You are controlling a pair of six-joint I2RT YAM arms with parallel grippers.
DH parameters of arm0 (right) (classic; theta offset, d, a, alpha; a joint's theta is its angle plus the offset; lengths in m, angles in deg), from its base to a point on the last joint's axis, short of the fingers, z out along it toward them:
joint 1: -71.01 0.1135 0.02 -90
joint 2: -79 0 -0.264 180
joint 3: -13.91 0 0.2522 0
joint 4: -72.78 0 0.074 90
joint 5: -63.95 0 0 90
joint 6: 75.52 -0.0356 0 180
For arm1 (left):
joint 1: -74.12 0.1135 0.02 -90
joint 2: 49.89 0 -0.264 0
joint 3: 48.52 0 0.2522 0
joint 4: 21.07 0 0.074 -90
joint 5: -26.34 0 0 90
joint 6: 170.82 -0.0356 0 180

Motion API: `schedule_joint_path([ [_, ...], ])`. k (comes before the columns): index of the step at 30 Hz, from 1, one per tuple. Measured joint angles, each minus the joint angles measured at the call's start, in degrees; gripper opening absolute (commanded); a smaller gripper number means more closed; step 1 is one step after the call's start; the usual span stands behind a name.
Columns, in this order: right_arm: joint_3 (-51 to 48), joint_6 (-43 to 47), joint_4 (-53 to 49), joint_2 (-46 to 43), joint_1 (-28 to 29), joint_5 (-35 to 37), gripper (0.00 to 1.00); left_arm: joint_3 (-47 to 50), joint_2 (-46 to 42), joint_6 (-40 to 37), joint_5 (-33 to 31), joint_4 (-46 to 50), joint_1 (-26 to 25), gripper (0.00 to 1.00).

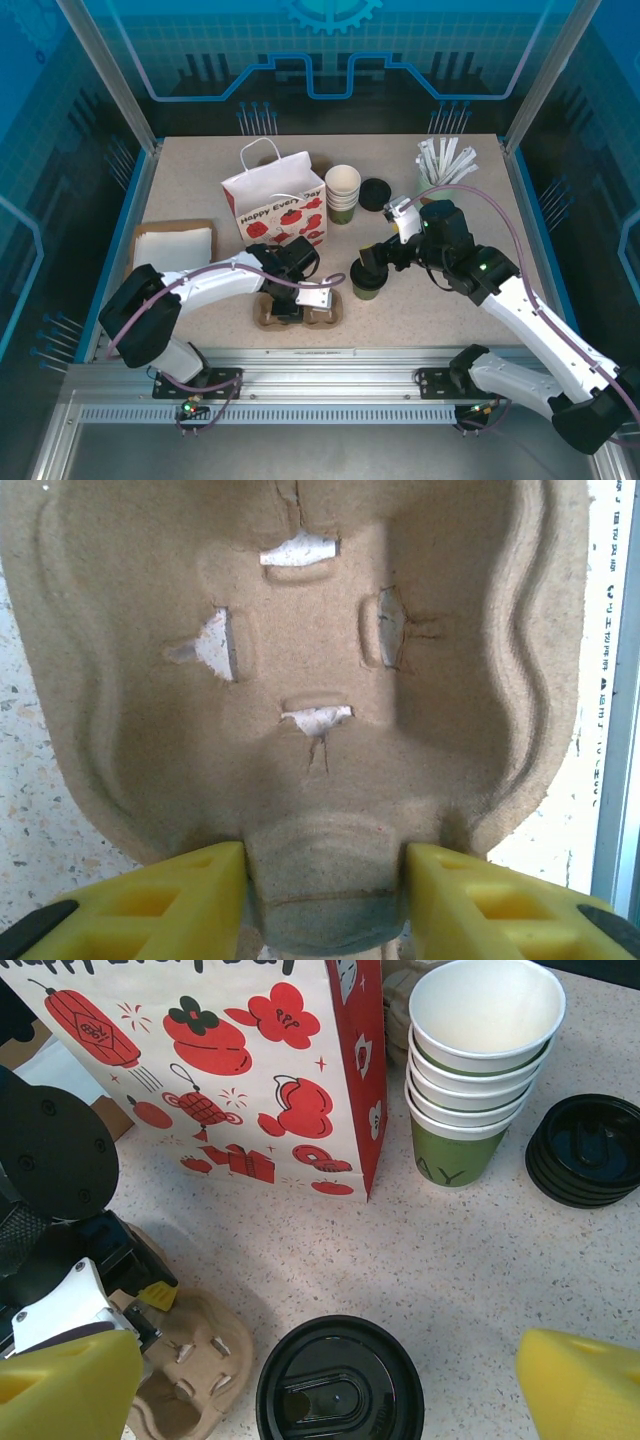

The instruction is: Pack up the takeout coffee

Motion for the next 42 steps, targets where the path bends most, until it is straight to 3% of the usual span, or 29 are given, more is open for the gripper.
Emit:
schedule_joint_path([
  [15,0.0,0.0,0.0,0.13,0.0,-0.15,0.97,0.0,-1.16,0.55,-0.72,1.18,-0.04,0.36],
  [26,0.0,-1.18,-0.02,0.09,0.0,0.17,0.97,-2.95,-15.78,7.54,-0.68,9.44,-0.04,0.31],
  [33,2.29,-3.02,-1.2,0.07,0.0,4.31,0.97,-14.56,-23.56,13.25,1.29,13.92,-0.04,0.31],
  [42,8.94,-4.55,-3.61,0.94,-1.86,7.56,0.97,-37.33,-21.81,18.36,5.84,15.32,-0.02,0.31],
])
